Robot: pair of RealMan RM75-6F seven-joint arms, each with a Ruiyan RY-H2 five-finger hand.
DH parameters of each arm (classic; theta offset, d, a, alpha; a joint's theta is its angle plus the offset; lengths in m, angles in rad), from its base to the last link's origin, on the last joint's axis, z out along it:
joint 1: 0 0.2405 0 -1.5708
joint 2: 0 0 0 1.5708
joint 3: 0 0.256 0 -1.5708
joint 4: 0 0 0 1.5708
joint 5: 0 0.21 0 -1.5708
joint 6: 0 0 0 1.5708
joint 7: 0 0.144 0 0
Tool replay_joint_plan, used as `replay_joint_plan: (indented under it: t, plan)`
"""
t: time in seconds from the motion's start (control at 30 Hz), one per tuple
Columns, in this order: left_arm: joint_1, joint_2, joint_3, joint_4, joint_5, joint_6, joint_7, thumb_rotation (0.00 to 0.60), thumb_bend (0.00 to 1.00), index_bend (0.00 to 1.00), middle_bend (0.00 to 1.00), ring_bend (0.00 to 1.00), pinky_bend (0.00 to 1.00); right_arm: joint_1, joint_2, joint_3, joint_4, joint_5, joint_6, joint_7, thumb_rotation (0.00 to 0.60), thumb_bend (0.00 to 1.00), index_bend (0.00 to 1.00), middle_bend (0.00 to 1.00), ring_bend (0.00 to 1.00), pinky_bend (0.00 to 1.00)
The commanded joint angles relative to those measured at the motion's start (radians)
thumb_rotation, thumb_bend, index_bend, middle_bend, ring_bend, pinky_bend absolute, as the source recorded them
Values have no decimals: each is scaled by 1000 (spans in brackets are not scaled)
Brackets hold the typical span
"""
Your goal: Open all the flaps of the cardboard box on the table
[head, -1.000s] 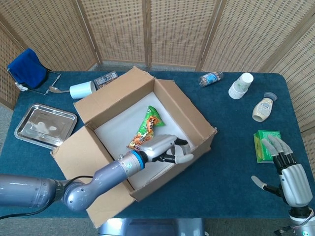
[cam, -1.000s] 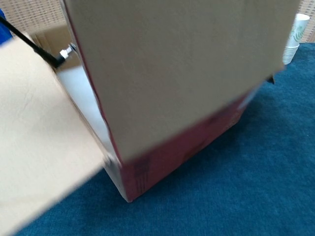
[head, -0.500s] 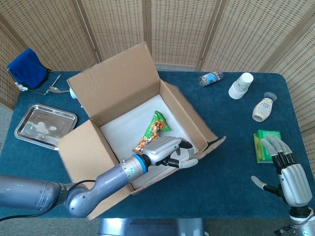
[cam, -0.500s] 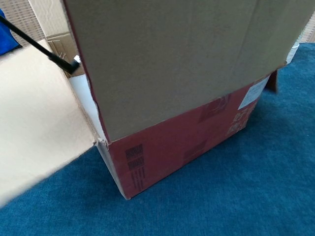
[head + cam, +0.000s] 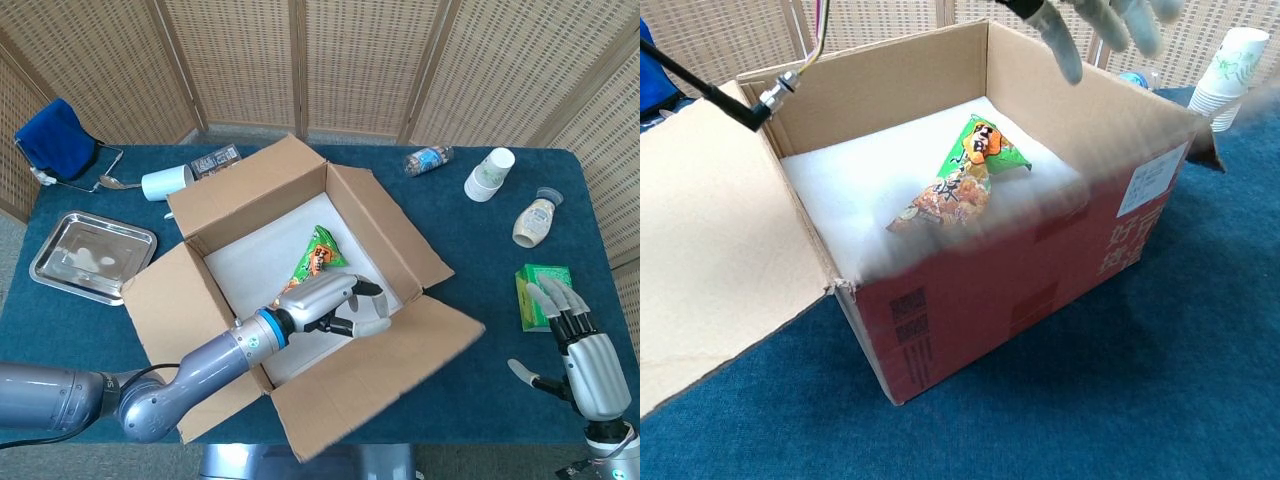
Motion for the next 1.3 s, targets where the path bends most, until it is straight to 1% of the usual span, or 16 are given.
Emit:
replay_joint_plan:
  t: [0.03,0.17,0.3,0.37,0.47,0.53,0.57,0.6,0.7,0.73,0.77,0.83,0.9,1.07,1.17,1.3]
  plan:
    - [13,12,-11,-8,14,-2,-18,159,0,419,405,256,389,0,1,1,0,1,1,3,600,0,0,0,0,117]
    - [25,24,-21,-13,28,-15,-43,160,0,419,405,256,388,1,2,-3,-3,-2,-3,2,600,0,0,0,0,117]
    - [29,29,-11,-11,52,-24,-39,167,0,420,406,256,386,1,3,-3,-5,-3,-3,1,600,0,0,0,0,117]
    - [31,35,16,-3,79,-13,-2,165,0,419,405,254,384,0,4,-3,-5,-1,-2,5,600,0,0,0,0,117]
    - [42,38,59,-2,125,44,70,166,0,416,378,239,370,0,5,-2,-5,0,-1,6,600,0,0,0,0,117]
    - [54,49,97,0,159,94,140,177,0,394,294,197,330,0,5,-1,-5,2,-1,4,600,0,0,0,0,117]
    - [61,55,112,-2,173,119,170,197,0,381,258,177,309,0,5,0,-5,4,0,3,600,0,0,0,0,117]
    - [71,62,128,-4,191,149,204,234,0,361,207,147,277,-1,4,2,-4,6,1,-1,600,0,0,0,0,116]
    - [112,84,169,-13,247,249,293,378,0,313,114,88,213,-6,-6,15,2,19,13,-37,600,0,0,0,0,96]
    - [131,96,180,-16,269,283,317,436,0,301,94,76,200,-9,-14,22,5,26,20,-61,600,0,0,0,0,90]
    - [146,108,189,-19,286,304,332,472,0,292,83,72,195,-11,-21,29,9,31,26,-81,600,1,0,0,0,86]
    - [181,145,209,-28,327,343,363,568,0,262,50,57,182,-16,-37,45,17,48,38,-132,600,20,0,0,0,81]
    - [213,188,227,-41,361,368,385,599,0,231,18,33,165,-18,-45,49,15,55,40,-145,600,51,0,0,0,81]
    - [322,317,272,-75,478,444,397,600,0,187,0,0,127,-22,-48,56,9,65,43,-155,600,74,0,0,0,81]
    - [386,367,298,-75,545,484,378,600,0,180,0,0,110,-24,-51,57,7,67,44,-164,600,75,0,0,0,81]
    - [502,433,353,-54,645,552,327,600,0,170,0,0,83,-26,-55,61,6,72,45,-181,600,75,0,0,0,81]
